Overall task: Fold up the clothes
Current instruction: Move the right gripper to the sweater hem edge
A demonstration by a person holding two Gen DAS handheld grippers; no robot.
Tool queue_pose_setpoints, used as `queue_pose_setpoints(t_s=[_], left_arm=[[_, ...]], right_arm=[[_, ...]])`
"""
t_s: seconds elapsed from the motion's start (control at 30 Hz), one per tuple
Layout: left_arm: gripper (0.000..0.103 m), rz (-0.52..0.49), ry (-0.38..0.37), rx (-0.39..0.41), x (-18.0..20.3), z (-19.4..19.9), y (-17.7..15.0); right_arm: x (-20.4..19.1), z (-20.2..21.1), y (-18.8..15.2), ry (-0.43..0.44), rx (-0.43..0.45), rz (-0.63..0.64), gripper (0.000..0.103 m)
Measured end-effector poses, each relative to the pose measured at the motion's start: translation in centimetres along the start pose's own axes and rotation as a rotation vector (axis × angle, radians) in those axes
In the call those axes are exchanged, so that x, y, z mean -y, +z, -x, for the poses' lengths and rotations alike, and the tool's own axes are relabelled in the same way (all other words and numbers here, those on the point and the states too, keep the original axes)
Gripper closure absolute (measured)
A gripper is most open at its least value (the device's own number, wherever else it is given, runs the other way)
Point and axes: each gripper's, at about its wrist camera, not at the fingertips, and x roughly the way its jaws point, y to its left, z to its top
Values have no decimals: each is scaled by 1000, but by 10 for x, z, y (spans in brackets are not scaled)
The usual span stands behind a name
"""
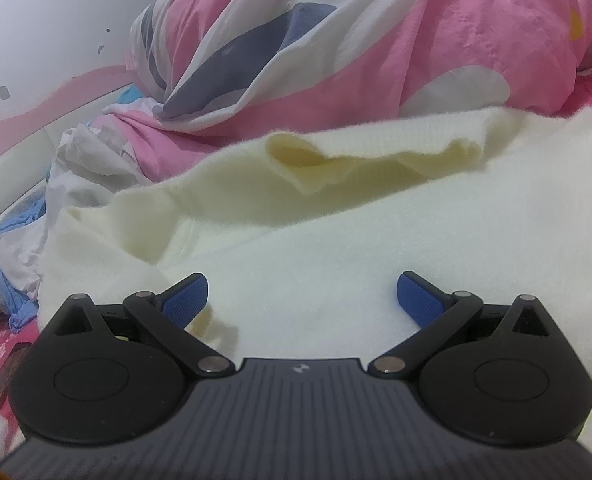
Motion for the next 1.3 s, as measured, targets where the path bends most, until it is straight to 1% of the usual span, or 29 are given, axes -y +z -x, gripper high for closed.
queue_pose_setpoints(t_s=[0.03,0.1,0.13,0.2,0.33,0.4,0.43,0.5,0.57,0.67,0.73,0.83,0.93,1.0,1.03,1.1,1.13,1.17,1.2,1.23,1.27,1.3], left_arm=[[47,-11,41,6,-9,9,-2],[46,-33,122,18,-26,27,-5],[46,-36,158,20,-30,28,-10],[46,-14,193,26,-37,19,-25],[47,49,199,22,-33,-19,-50],[47,84,189,38,-29,-34,-57],[47,117,174,48,-30,-39,-59],[47,180,146,66,-32,-49,-63],[47,216,136,60,-36,-56,-69],[48,229,136,51,-40,-66,-77],[48,245,131,44,-45,-70,-81],[48,263,131,40,-51,-73,-85],[48,272,125,39,-53,-75,-87],[48,276,120,38,-53,-77,-89],[48,276,118,38,-53,-78,-90],[48,266,123,37,-51,-80,-92],[48,260,125,36,-50,-81,-93],[48,255,127,36,-49,-82,-94],[48,252,126,38,-48,-82,-94],[48,249,126,40,-48,-82,-94],[48,247,126,43,-47,-82,-95],[48,248,125,45,-47,-81,-95]], right_arm=[[0,0,0,2,-1,-4,1],[1,1,1,6,-3,-12,1],[1,1,2,9,-5,-18,1],[3,2,4,18,-8,-41,1],[7,13,11,48,-25,-126,1],[1,27,13,71,-34,-163,1],[-3,34,14,96,-45,-181,1],[-8,40,10,161,-98,-263,1],[-13,38,1,206,-164,-358,2],[-21,32,-9,246,-228,-438,3],[-28,27,-11,260,-250,-446,4],[-42,18,-11,241,-285,-436,8],[-54,10,-11,222,-311,-434,18],[-57,3,-13,202,-316,-452,30],[-58,0,-14,196,-318,-463,33],[-59,-6,-15,172,-313,-472,43],[-59,-7,-16,163,-307,-469,45],[-59,-9,-16,152,-301,-466,51],[-59,-10,-17,141,-295,-463,59],[-58,-13,-17,133,-290,-462,65],[-56,-13,-18,126,-285,-466,79],[-54,-12,-19,120,-279,-470,85]])
